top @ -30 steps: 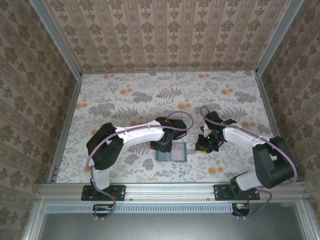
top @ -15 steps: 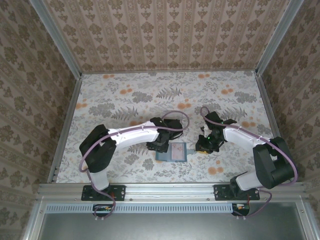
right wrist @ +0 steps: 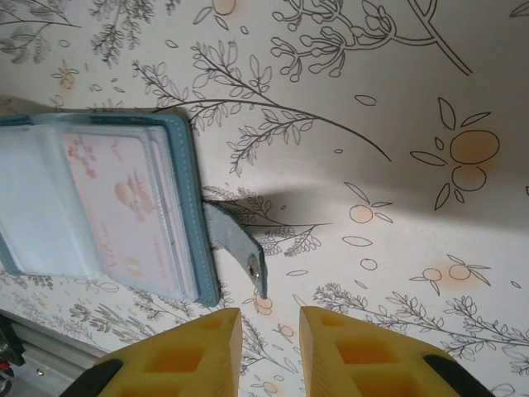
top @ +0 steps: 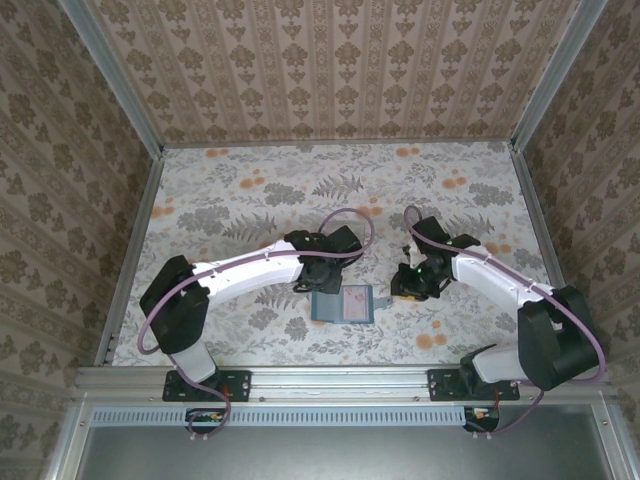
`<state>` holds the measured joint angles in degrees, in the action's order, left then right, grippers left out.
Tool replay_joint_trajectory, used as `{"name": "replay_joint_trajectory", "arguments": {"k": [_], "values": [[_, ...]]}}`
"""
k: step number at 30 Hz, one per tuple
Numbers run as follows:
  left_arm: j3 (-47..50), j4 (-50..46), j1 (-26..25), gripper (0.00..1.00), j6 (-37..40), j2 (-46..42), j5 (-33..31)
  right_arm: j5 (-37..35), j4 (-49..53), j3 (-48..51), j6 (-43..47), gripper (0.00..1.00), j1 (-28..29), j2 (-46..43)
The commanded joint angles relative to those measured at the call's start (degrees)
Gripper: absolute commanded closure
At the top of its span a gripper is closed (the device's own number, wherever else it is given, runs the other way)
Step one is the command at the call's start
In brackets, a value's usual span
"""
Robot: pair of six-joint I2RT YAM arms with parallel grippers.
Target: Take the credit cards out of the card holder
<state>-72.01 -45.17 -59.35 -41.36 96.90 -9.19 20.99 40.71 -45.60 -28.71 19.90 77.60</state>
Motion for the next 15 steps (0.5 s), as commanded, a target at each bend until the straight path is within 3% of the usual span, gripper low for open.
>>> {"name": "replay_joint_trajectory", "arguments": {"k": [1, 15], "values": [[-0.1, 6.9, -0.2, 0.75, 3.9, -1.9, 4.4, -1.4, 3.1, -1.9, -0.5, 0.74, 0.5, -1.9], [0.3, 11.6, -0.4, 0.76, -0.5, 1.7, 8.9, 0.4, 0.5, -2.5, -3.1, 0.74, 3.4, -1.7]]}}
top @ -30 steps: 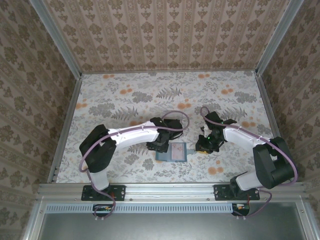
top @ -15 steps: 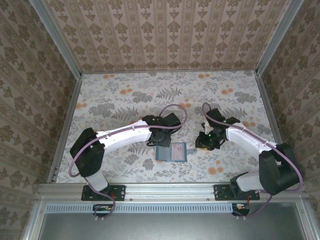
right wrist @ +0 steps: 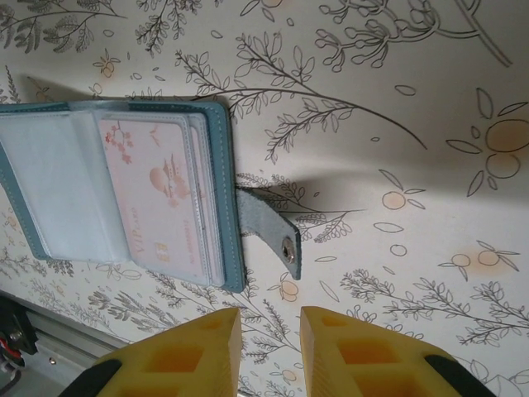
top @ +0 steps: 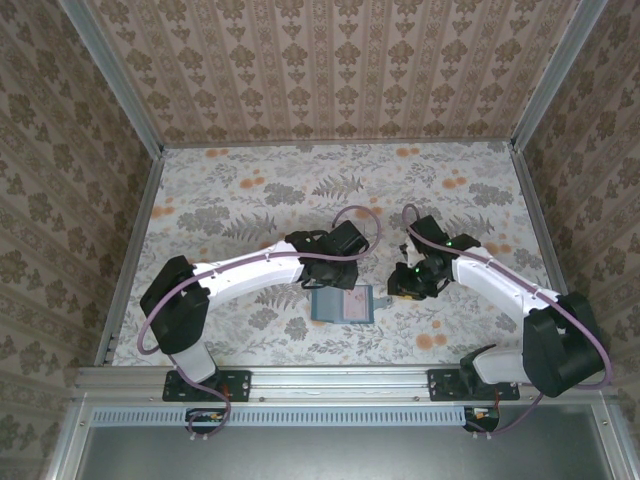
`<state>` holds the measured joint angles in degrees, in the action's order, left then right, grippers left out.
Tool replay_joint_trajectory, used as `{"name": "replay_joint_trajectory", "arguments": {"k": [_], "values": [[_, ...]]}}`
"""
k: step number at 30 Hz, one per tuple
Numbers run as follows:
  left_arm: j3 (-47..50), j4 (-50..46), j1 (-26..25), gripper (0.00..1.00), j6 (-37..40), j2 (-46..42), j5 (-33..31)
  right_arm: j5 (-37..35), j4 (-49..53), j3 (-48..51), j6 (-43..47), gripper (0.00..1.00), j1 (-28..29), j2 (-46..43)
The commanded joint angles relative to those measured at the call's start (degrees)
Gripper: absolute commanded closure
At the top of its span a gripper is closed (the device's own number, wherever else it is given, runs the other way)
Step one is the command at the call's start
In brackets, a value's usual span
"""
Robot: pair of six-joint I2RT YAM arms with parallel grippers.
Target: Take the credit cards out of the card holder
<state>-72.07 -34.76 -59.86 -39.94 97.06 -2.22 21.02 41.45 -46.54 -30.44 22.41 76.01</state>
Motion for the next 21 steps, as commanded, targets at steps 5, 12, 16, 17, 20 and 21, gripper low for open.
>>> {"name": "replay_joint_trajectory", "arguments": {"k": [5, 12, 16, 17, 20, 21], "values": [[0.7, 1.7, 0.0, 0.76, -2.9, 3.9, 2.9, 1.3, -2.1, -1.3, -2.1, 0.74, 1.9, 1.6], [0.6, 2.8, 0.0, 0.76, -4.3, 6.9, 5.2, 2.7, -5.6, -0.2, -2.9, 0.74, 3.0, 5.5], [0.4, 4.0, 0.2, 0.78, -4.8, 8.6, 7.7, 3.1, -7.2, 0.1, -3.1, 0.75, 3.8, 7.4], [0.5, 4.4, 0.2, 0.78, -5.0, 8.8, 8.2, 3.3, -7.6, 0.1, -3.2, 0.76, 3.9, 7.8], [0.8, 4.7, 0.3, 0.79, -5.8, 9.1, 8.8, 4.7, -9.3, 0.1, -3.7, 0.78, 4.6, 8.9], [0.9, 4.5, 0.3, 0.80, -6.1, 9.2, 8.8, 5.1, -9.8, 0.1, -3.9, 0.78, 4.8, 9.1]]}}
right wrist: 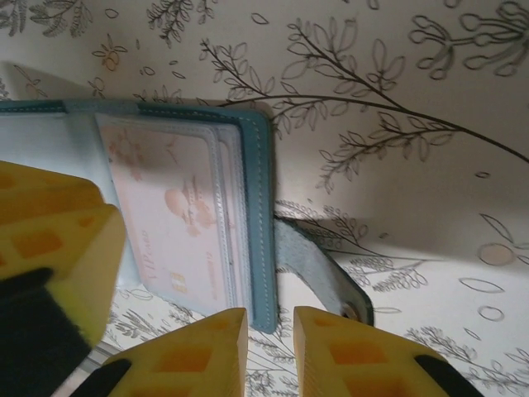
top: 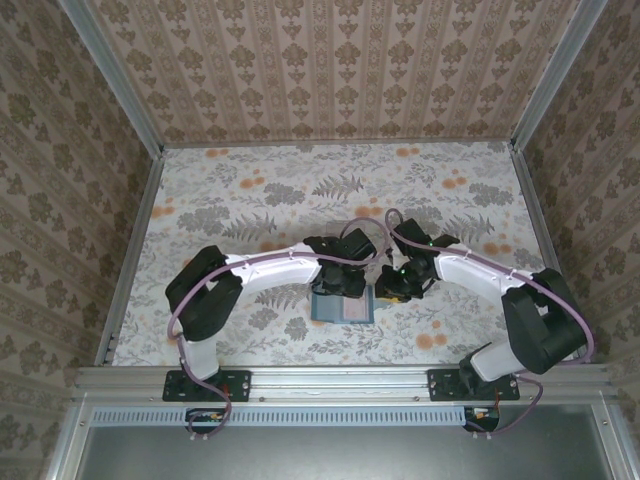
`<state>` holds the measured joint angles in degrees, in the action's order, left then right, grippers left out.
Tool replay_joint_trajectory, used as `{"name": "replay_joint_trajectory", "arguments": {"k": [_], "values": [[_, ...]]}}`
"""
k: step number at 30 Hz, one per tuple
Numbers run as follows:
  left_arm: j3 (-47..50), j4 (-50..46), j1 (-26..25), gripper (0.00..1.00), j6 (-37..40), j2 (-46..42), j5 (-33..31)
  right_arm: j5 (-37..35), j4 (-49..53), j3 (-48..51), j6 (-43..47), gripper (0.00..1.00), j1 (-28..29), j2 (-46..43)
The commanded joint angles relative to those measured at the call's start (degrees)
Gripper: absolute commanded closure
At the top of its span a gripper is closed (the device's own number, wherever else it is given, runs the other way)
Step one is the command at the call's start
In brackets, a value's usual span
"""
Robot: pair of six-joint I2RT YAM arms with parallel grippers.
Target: Take the credit cards out of the card holder
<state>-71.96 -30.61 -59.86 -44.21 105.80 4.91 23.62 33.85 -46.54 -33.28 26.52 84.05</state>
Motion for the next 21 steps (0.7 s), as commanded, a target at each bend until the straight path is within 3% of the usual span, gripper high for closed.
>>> {"name": "replay_joint_trajectory", "arguments": {"k": [1, 4, 21], "values": [[0.9, 0.0, 0.5, 0.81, -2.3, 0.5, 1.7, 2.8, -2.7, 0.0, -1.1, 0.79, 1.0, 1.4], [1.8, -0.5, 0.9, 0.85, -2.7, 0.0, 1.6, 3.3, -2.8, -0.4, -1.5, 0.80, 1.6, 2.3], [7.6, 4.9, 3.2, 0.85, -5.4, -2.7, 5.6, 5.1, -7.3, -2.8, -2.3, 0.81, 4.0, 8.1]]}}
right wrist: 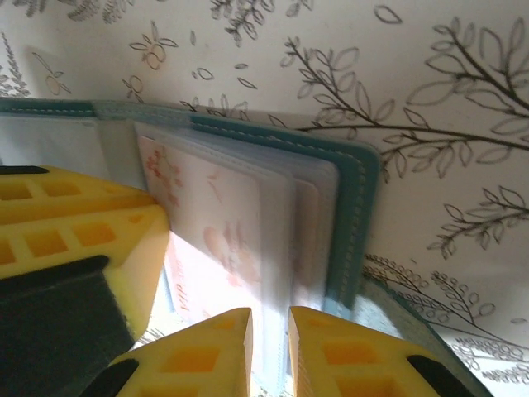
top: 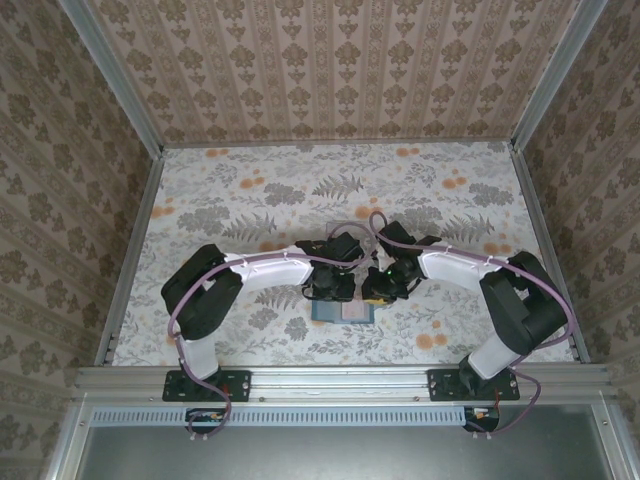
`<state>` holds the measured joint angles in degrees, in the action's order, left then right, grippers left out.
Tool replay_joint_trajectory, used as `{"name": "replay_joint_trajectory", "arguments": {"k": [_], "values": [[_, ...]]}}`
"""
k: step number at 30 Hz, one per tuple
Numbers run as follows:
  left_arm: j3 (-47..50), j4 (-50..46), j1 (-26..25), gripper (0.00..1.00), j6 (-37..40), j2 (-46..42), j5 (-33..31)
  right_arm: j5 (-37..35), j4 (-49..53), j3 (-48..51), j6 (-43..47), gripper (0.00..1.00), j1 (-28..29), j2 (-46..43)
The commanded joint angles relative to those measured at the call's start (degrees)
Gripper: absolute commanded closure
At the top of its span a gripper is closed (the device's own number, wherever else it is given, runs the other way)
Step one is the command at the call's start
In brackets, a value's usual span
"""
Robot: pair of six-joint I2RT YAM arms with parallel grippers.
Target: Take the credit cards out of the card holder
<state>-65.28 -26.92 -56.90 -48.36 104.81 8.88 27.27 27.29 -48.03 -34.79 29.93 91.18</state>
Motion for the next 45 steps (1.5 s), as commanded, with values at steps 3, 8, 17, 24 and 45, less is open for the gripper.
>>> {"name": "replay_joint_trajectory", "arguments": {"k": [3, 8, 17, 24, 45], "values": [[1.1, 1.6, 0.4, 0.85, -1.5, -1.9, 1.8, 1.6, -1.2, -1.5, -0.9, 0.81, 0.7, 1.5], [1.3, 1.6, 0.6, 0.85, -1.5, -1.8, 2.0, 1.1, -1.6, -1.6, -0.9, 0.81, 1.0, 2.8], [1.2, 1.6, 0.5, 0.79, -1.5, -1.7, 2.4, -4.8, 2.2, -1.5, 1.1, 0.81, 1.3, 4.9], [0.9, -0.1, 0.5, 0.75, -1.8, -1.1, 1.6, -4.7, 2.0, -1.0, 1.1, 0.81, 1.4, 4.9], [-3.0, -9.7, -0.3, 0.69, 0.6, 1.8, -3.0, -5.0, 2.7, -1.0, 1.3, 0.79, 1.4, 4.4]]}}
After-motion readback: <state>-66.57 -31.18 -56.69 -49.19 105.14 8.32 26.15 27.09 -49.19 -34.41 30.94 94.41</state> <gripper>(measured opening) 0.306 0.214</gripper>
